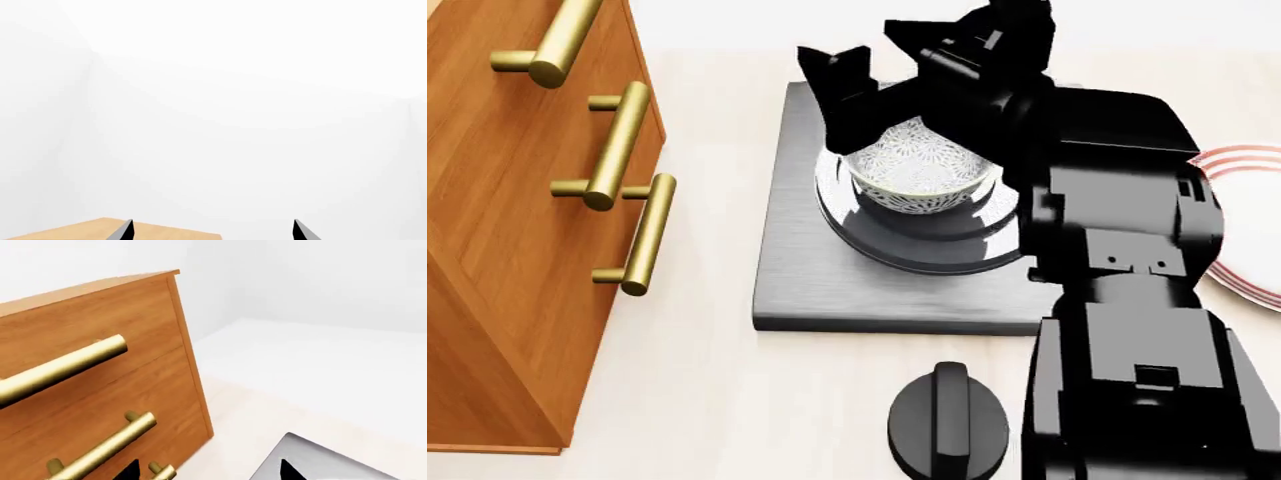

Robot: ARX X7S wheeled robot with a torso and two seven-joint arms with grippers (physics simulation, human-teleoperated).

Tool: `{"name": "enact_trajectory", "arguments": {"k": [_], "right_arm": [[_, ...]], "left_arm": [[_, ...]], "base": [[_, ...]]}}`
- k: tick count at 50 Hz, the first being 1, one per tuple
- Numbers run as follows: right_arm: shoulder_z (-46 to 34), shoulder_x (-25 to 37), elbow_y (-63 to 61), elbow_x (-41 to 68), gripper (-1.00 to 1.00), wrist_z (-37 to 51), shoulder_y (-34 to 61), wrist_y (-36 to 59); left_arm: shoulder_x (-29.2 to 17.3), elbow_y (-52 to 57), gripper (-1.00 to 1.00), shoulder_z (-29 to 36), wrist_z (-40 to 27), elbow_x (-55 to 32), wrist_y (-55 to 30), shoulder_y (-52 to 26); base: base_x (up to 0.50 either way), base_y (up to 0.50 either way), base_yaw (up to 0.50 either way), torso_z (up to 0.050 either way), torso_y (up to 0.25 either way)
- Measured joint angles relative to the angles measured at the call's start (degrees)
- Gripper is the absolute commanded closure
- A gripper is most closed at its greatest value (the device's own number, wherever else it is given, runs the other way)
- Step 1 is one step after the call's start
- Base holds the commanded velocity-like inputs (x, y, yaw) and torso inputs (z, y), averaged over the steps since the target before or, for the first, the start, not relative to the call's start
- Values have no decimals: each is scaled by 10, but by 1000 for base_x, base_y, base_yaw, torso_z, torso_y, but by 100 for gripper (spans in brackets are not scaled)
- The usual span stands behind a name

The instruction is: Put the bowl on the stove.

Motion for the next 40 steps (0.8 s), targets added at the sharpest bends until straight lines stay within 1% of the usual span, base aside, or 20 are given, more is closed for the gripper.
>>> {"name": "enact_trajectory", "arguments": {"k": [2,4,15,23,29,40], "right_arm": [[12,5,-22,7,-100,2,-7,1],[24,10,-70,15,-100,7,-27,19],[109,38,-429,68,-100,52,-177,162],[189,46,-635,104,-100,89,-283,234],[251,45,-747,129,-100,112,-349,268],[372,30,-883,192,-100,132,-431,304]], "left_arm": [[0,0,-100,0,0,0,0,0],[0,0,-100,0,-1,0,0,0],[-1,1,-100,-1,-3,0,-1,0],[-1,2,-100,-2,-4,0,-2,0],[-2,3,-100,-2,-4,0,-2,0],[-6,7,-100,-9,-8,-3,-1,2]], "base": [[0,0,0,0,0],[0,0,0,0,0],[0,0,0,0,0],[0,0,0,0,0],[0,0,0,0,0],[0,0,0,0,0]]}}
